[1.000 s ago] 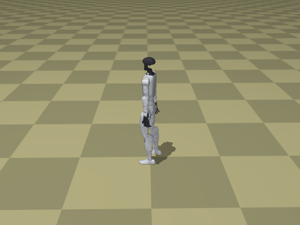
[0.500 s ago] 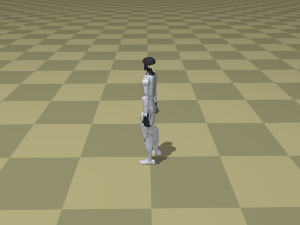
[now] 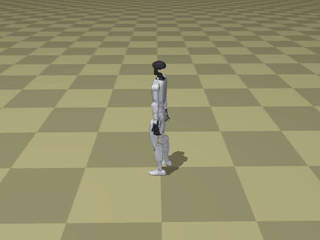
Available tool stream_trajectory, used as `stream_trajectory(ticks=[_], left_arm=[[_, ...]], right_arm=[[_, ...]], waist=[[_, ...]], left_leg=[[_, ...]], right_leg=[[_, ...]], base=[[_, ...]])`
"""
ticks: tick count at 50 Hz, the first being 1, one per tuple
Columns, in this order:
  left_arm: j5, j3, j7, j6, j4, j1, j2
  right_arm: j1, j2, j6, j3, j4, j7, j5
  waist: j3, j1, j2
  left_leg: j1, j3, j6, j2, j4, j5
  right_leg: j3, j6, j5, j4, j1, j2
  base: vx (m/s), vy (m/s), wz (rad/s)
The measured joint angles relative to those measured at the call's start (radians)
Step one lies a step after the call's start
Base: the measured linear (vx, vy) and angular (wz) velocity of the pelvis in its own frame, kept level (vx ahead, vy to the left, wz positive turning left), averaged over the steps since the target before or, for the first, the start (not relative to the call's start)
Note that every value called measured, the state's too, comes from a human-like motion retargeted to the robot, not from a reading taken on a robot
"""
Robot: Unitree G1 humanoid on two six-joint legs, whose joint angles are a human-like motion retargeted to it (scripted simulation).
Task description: Upper body actions
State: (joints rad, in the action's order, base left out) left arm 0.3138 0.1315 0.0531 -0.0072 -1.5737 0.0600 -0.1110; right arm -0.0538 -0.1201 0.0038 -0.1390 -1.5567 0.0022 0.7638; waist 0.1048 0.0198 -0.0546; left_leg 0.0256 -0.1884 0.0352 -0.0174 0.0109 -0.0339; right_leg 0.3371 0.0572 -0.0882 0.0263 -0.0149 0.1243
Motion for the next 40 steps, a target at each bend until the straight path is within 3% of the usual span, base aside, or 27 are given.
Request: stream_trajectory(ticks=[40], left_arm=[[-0.007,0.003,0.002,0.001,0.0,0.001,0.002]], right_arm=[[0.001,-0.003,0.001,-0.003,0.002,-0.002,-0.011]], waist=[[-0.001,-0.002,-0.003]], left_leg=[[-0.005,-0.001,-0.002,-0.008,0.002,-0.001]], right_leg=[[0.003,-0.018,0.001,-0.005,0.002,-0.013]], base=[[0.0,0.0,0.0]])
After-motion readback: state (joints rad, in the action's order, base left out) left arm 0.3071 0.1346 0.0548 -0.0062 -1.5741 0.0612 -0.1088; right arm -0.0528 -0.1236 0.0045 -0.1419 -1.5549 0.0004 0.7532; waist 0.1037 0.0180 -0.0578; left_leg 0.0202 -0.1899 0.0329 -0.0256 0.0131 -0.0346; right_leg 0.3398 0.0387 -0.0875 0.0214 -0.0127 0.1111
